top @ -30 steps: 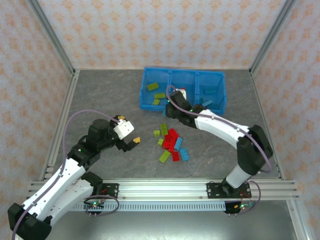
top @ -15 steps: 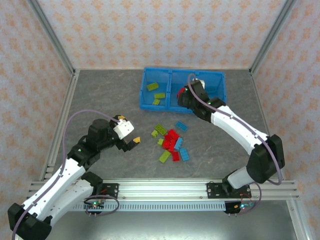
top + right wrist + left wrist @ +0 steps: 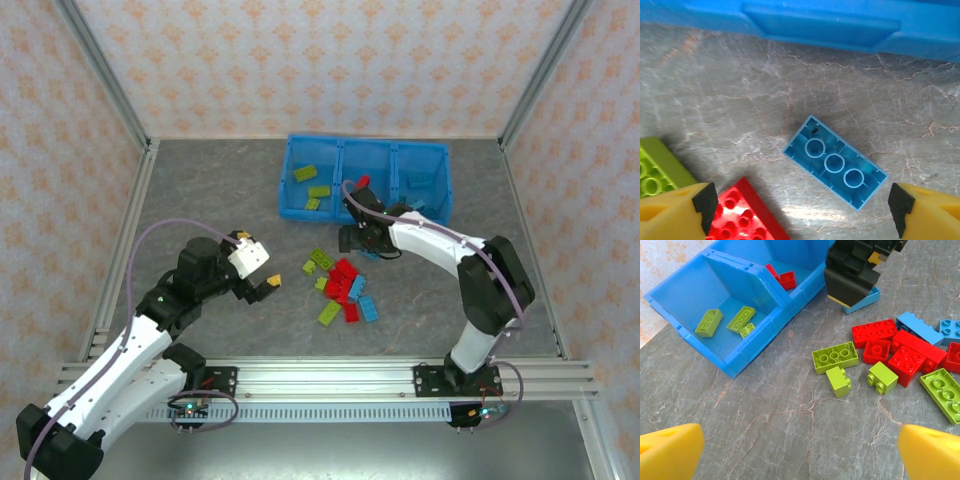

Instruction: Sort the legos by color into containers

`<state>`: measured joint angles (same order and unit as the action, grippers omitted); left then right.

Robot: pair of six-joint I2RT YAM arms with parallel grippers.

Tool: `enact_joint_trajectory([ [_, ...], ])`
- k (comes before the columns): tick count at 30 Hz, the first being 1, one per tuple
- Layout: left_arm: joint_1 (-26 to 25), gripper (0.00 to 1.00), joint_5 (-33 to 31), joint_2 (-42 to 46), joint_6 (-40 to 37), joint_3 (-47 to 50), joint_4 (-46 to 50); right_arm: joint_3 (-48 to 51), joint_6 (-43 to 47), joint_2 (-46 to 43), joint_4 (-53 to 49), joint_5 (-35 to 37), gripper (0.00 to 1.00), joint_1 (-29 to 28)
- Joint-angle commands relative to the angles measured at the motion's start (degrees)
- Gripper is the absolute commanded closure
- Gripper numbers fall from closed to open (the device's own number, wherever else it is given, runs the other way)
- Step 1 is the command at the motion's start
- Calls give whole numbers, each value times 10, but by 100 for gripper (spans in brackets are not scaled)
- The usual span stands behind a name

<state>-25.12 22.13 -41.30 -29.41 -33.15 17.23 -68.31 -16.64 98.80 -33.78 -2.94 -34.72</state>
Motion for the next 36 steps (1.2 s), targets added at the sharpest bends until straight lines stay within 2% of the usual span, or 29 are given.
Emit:
enact_joint_trajectory([
  [1, -3, 0, 10, 7, 8, 5, -10, -16, 60, 34, -29, 18, 11, 8],
  [7, -3, 0, 31, -1, 5, 2, -5, -46, 73, 95, -30, -1, 25, 10],
  [11, -3, 0, 103, -4, -17, 3, 12, -47, 59, 103, -31, -10, 44, 10],
  [13, -3, 0, 126, -14, -22, -3, 19, -44, 52, 100, -33, -10, 48, 9],
  [19, -3, 0, 124, -33, -24, -13, 20, -28, 28, 69, -33, -17, 62, 9],
  [24, -3, 0, 120, -35, -22, -12, 16, -24, 4, 15, -32, -1, 67, 9],
  [28, -3, 0, 115, -26, -18, -9, 8, -21, -18, -62, -12, 37, 68, 26],
  [33, -3, 0, 109, -20, -10, -7, -3, -20, -48, -135, 44, 74, 68, 111],
  [36, -3, 0, 87, -22, 2, -3, -19, -42, -51, -115, 79, 61, 68, 186],
])
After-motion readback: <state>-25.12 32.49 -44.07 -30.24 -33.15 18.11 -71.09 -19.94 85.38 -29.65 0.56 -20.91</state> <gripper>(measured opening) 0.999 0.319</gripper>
